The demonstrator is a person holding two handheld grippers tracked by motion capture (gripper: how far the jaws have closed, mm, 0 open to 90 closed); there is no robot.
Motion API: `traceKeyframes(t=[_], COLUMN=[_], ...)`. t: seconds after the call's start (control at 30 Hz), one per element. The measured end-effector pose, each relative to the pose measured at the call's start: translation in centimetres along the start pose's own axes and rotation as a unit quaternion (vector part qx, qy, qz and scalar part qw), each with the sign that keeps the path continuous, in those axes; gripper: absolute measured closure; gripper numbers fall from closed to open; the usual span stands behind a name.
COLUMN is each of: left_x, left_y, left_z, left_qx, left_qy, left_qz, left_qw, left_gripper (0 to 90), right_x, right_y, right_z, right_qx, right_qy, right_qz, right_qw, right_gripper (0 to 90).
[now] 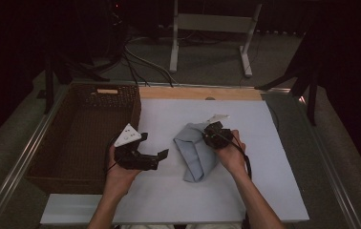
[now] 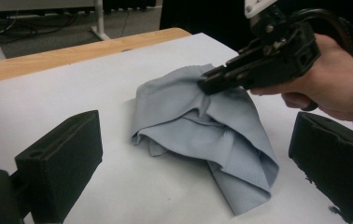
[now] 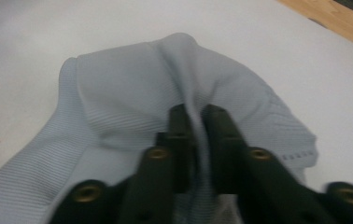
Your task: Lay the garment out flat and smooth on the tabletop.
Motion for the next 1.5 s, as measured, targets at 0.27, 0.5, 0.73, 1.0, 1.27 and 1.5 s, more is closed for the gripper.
traceKeyframes(t=[0.27,0.5,0.73,1.0,1.27,1.5], left_x=[0.0,0.0,0.0,0.0,0.0,0.0], left_y=[0.0,0.0,0.0,0.0,0.0,0.0], left_z=[0.0,-0.1,-0.1,-0.1,-0.1,-0.1], left_qx=[-0.001,-0.002,-0.003,-0.004,-0.005,-0.004], left_qy=[0.001,0.001,0.002,0.003,0.002,0.002], left_qz=[-0.001,0.000,0.000,-0.001,-0.002,-0.001], left_qw=[1.0000,1.0000,1.0000,1.0000,1.0000,1.0000], left_gripper=[4.6,4.5,4.6,4.6,4.6,4.5], right_x=[1.2,3.4,5.7,7.5,8.5,8.9], right_y=[-0.7,-3.0,-6.4,-9.6,-12.1,-12.7], right_z=[3.5,6.1,7.4,7.7,8.0,8.8], right_qx=[0.029,0.045,0.038,0.018,0.002,0.011], right_qy=[-0.019,-0.036,-0.048,-0.058,-0.071,-0.084], right_qz=[0.004,-0.021,-0.068,-0.104,-0.133,-0.145], right_qw=[0.9994,0.9982,0.9959,0.9927,0.9886,0.9858], right_gripper=[87.8,87.8,87.5,86.7,86.7,86.3])
Point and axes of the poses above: each handheld gripper's, and its own axes: z roughly backward along the jaws, y roughly out of its top, x roughly to its right, the point moved 5 cm from there along -z, roughly forward along the jaws, and after that the axes turned 5 degrees about x, right-handed, at the moved point
